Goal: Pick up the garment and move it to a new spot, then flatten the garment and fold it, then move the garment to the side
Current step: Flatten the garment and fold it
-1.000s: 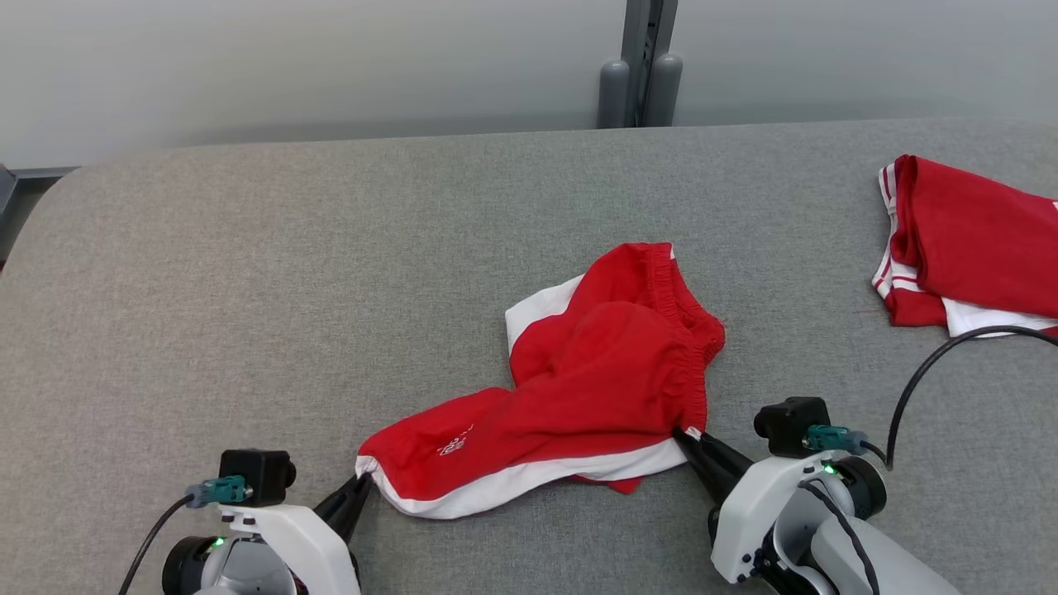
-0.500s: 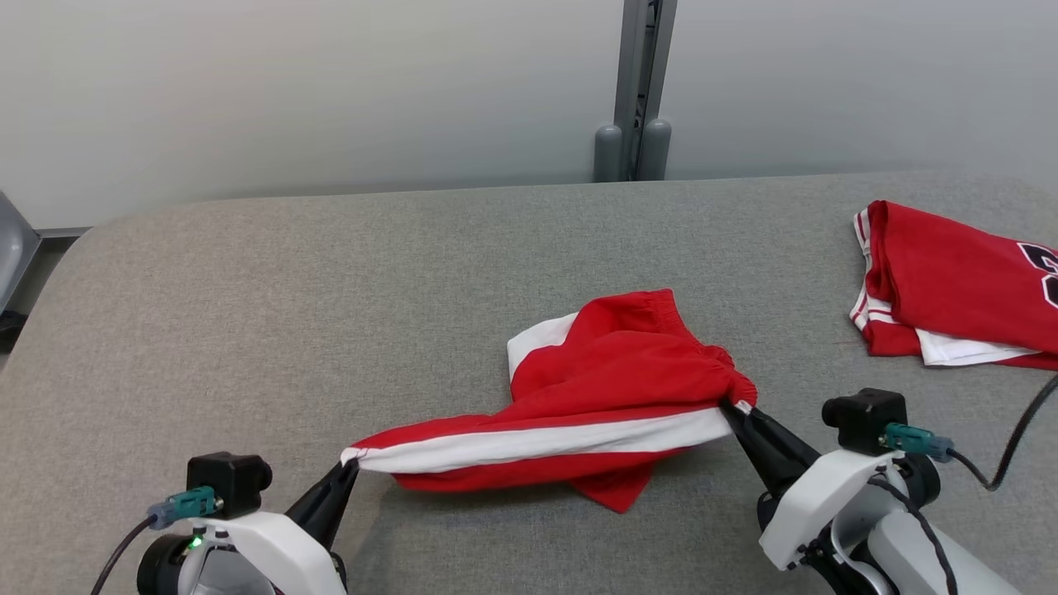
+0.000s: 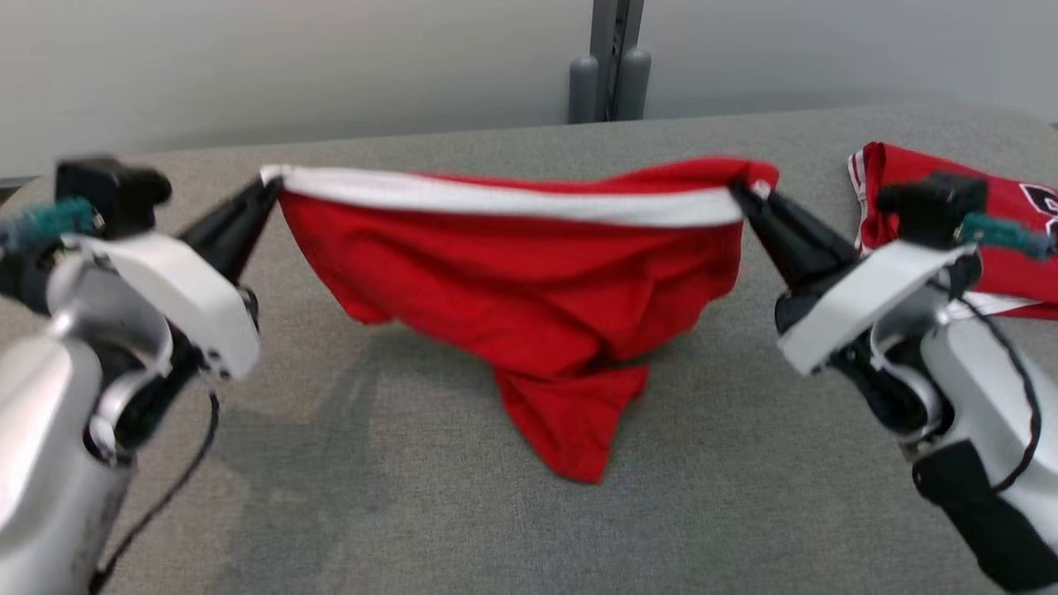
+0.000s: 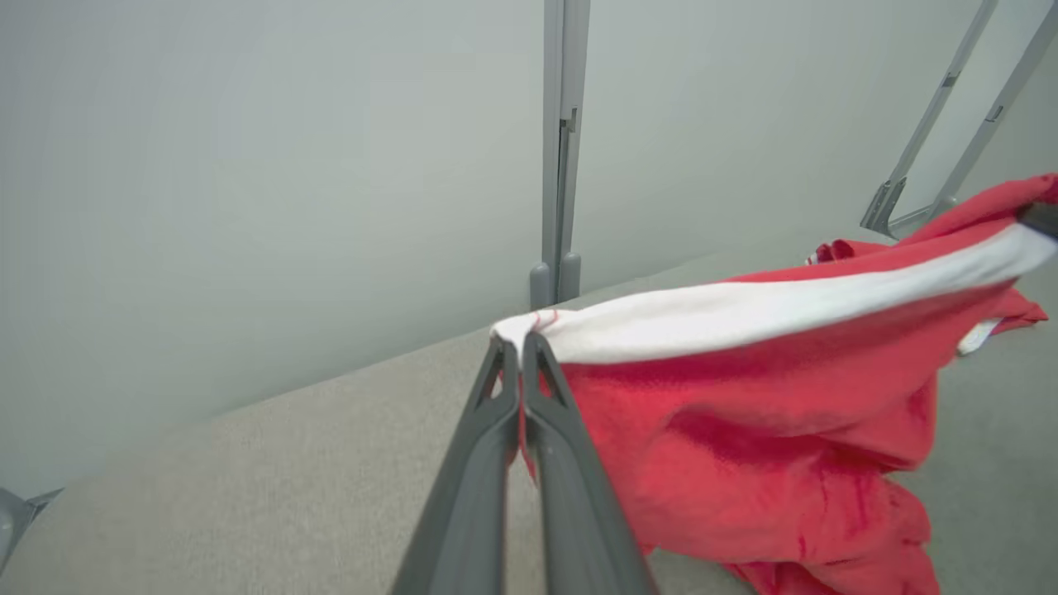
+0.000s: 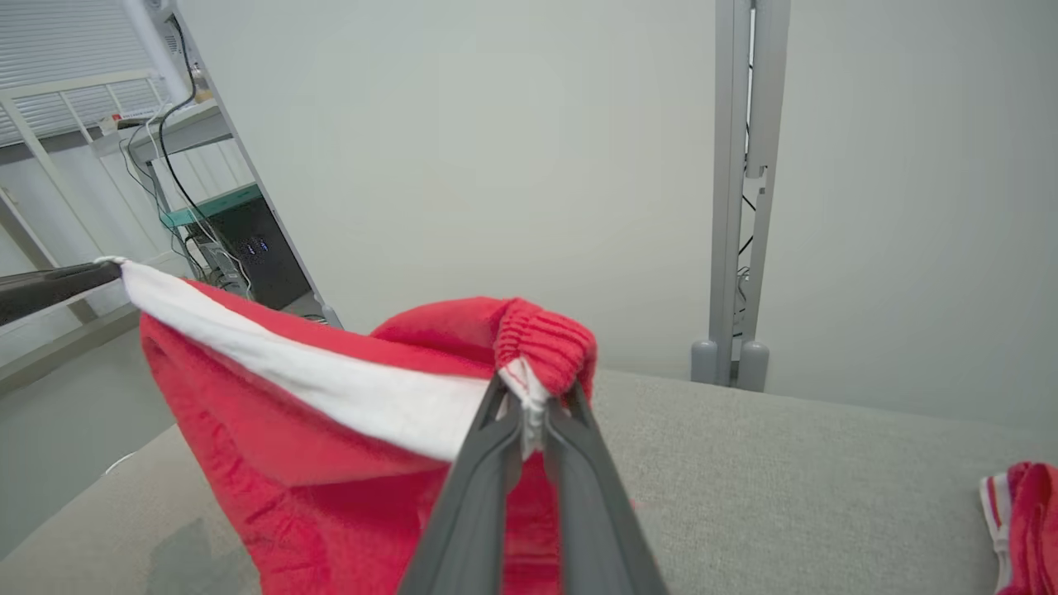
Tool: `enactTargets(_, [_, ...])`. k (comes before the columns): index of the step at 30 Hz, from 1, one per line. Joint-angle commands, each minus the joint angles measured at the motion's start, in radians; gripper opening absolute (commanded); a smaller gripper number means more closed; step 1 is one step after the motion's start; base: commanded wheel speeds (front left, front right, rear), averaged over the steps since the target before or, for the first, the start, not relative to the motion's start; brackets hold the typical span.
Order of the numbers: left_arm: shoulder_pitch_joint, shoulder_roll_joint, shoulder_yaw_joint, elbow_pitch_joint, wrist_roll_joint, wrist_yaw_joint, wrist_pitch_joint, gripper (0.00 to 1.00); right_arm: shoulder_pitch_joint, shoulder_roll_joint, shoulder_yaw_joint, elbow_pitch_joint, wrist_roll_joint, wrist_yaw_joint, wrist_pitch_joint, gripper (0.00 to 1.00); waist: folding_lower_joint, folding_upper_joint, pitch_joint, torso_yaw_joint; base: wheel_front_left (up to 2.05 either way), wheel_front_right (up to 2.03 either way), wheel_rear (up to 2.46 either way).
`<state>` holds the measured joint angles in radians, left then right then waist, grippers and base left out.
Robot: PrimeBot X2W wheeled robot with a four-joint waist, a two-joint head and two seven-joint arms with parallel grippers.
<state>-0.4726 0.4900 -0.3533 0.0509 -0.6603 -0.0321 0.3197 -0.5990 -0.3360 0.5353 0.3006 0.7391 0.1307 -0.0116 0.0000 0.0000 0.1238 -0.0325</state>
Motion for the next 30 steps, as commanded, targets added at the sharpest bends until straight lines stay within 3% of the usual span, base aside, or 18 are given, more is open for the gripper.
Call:
enactTargets(1, [-0.062,0.002,0.011,0.017,-0.001,-0.010,0.009,0.00,-0.047,-0.007,-0.004,-0.008,0.015,0.000,0.013,0.00,0.0000,0.0000,0.069,-0.015,0.00,0.00,0.00])
enactTargets(12, [-0.760,0.010,-0.008,0.341,0.076,-0.088,0.012,0.00,-0.626,0.015,-0.009,0.108,0.121,0.000,0.055,0.00,0.0000,0.0000,0.379,-0.042,0.00,0.00,0.00])
enactTargets(19, [-1.128,-0.013,-0.041,0.554,0.156,-0.095,-0.134,0.00,-0.960,0.054,-0.016,0.261,0.129,0.000,-0.040,0.00,0.0000,0.0000,0.501,-0.039,0.00,0.00,0.00])
enactTargets(23, [-1.239,-0.052,-0.047,0.665,0.168,-0.095,-0.239,0.00,-1.067,0.074,-0.028,0.349,0.127,0.000,-0.135,0.00,0.0000,0.0000,0.523,-0.024,0.00,0.00,0.00])
enactTargets(25, [-1.258,-0.078,-0.077,0.731,0.153,-0.097,-0.265,0.00,-1.083,0.099,0.014,0.391,0.146,0.000,-0.150,0.00,0.0000,0.0000,0.530,-0.014,0.00,0.00,0.00])
enactTargets(30, [-1.176,-0.095,-0.159,0.793,0.077,-0.098,-0.229,0.00,-0.997,0.089,0.115,0.402,0.218,0.000,-0.122,0.00,0.0000,0.0000,0.521,-0.006,0.00,0.00,0.00])
